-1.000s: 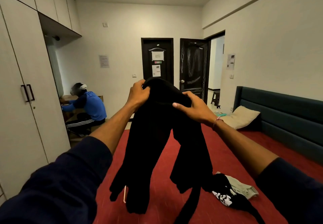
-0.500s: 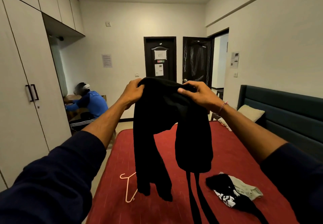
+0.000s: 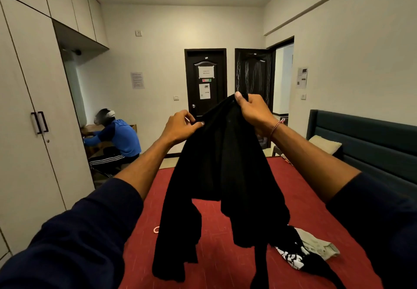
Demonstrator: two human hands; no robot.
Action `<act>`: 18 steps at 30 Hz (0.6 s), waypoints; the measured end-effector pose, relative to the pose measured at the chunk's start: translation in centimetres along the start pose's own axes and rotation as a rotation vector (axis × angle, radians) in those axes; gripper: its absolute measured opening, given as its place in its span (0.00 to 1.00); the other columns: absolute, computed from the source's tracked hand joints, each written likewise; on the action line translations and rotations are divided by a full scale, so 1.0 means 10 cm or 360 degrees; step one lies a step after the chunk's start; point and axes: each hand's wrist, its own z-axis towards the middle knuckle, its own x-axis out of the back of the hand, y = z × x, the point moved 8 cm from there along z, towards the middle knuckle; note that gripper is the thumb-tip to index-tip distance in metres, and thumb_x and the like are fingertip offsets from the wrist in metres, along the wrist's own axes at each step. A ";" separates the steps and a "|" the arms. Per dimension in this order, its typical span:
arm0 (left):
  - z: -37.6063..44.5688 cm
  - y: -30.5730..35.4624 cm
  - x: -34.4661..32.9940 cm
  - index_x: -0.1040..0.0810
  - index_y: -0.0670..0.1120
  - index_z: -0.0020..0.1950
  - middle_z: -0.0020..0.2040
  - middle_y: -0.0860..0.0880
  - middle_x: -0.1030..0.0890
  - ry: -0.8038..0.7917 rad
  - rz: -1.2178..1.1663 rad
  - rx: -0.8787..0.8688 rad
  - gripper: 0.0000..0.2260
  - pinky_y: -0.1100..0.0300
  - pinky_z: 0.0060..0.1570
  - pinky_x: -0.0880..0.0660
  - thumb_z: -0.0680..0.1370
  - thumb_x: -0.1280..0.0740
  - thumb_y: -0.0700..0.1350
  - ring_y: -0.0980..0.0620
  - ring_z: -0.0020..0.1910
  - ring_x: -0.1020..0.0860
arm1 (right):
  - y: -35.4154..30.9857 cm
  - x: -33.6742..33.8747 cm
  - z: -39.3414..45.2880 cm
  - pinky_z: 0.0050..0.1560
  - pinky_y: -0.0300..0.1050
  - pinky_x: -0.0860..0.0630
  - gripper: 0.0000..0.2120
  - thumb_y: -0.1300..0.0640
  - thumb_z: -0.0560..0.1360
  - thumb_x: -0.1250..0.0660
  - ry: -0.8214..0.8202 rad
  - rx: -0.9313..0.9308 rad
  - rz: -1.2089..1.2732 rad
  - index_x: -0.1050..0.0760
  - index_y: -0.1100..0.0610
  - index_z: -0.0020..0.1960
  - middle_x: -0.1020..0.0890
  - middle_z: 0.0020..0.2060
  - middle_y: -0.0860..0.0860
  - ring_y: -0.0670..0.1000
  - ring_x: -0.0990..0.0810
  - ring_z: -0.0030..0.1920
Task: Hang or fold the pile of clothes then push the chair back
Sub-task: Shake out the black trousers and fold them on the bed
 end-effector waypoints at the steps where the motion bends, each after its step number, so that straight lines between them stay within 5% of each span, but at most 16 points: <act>1: -0.01 0.03 0.01 0.25 0.45 0.52 0.43 0.51 0.23 0.0087 0.0111 -0.0027 0.15 0.62 0.39 0.28 0.76 0.27 0.54 0.55 0.41 0.25 | 0.05 -0.05 0.01 0.38 0.39 0.26 0.20 0.47 0.84 0.41 -0.0044 -0.0122 0.0138 0.23 0.62 0.45 0.22 0.35 0.51 0.47 0.21 0.38; 4: -0.06 0.15 -0.02 0.25 0.45 0.45 0.38 0.50 0.23 0.0130 0.0048 -0.0040 0.13 0.57 0.39 0.27 0.78 0.29 0.54 0.55 0.36 0.25 | 0.18 -0.27 -0.02 0.50 0.50 0.18 0.17 0.49 0.84 0.40 -0.0227 -0.0436 0.0486 0.25 0.63 0.57 0.18 0.49 0.57 0.54 0.16 0.49; 7: -0.25 0.29 -0.30 0.24 0.44 0.47 0.38 0.45 0.23 -0.0496 -0.0614 0.0219 0.25 0.56 0.35 0.25 0.73 0.33 0.67 0.50 0.34 0.24 | 0.18 -0.37 -0.15 0.39 0.49 0.16 0.14 0.53 0.85 0.42 -0.0233 -0.0599 0.0799 0.28 0.62 0.63 0.18 0.50 0.61 0.56 0.14 0.44; 10: -0.46 0.34 -0.58 0.22 0.46 0.56 0.53 0.45 0.19 -0.1009 -0.0551 0.0306 0.25 0.57 0.47 0.22 0.73 0.31 0.66 0.48 0.51 0.18 | 0.20 -0.38 -0.11 0.41 0.51 0.17 0.10 0.57 0.85 0.44 -0.0179 -0.0623 0.1049 0.29 0.63 0.60 0.20 0.50 0.62 0.56 0.15 0.44; 12: -0.46 0.30 -0.61 0.22 0.46 0.55 0.50 0.46 0.19 -0.0986 -0.0413 0.0223 0.12 0.62 0.46 0.22 0.79 0.32 0.53 0.52 0.48 0.18 | 0.19 -0.39 -0.12 0.49 0.50 0.19 0.08 0.59 0.85 0.44 -0.0201 -0.0610 0.1123 0.27 0.60 0.56 0.22 0.50 0.60 0.55 0.19 0.48; 14: -0.42 0.27 -0.55 0.22 0.45 0.49 0.43 0.48 0.19 -0.0806 -0.0379 0.0218 0.10 0.67 0.38 0.25 0.83 0.37 0.50 0.56 0.39 0.19 | 0.16 -0.39 -0.13 0.46 0.49 0.20 0.10 0.59 0.85 0.44 -0.0302 -0.0509 0.0994 0.28 0.60 0.62 0.24 0.53 0.58 0.53 0.22 0.50; 16: -0.37 0.23 -0.46 0.21 0.42 0.47 0.39 0.47 0.20 -0.0606 -0.0464 0.0260 0.18 0.65 0.35 0.26 0.84 0.42 0.53 0.58 0.34 0.20 | 0.18 -0.41 -0.17 0.54 0.54 0.21 0.27 0.57 0.83 0.38 -0.0462 -0.0368 0.0759 0.43 0.54 0.79 0.27 0.65 0.55 0.54 0.25 0.62; 18: -0.28 0.22 -0.39 0.20 0.39 0.49 0.42 0.43 0.18 -0.0384 -0.0524 0.0263 0.21 0.58 0.42 0.21 0.85 0.43 0.55 0.51 0.40 0.18 | 0.20 -0.42 -0.24 0.67 0.61 0.29 0.46 0.52 0.77 0.28 -0.0593 -0.0195 0.0455 0.57 0.45 0.82 0.36 0.76 0.54 0.54 0.34 0.74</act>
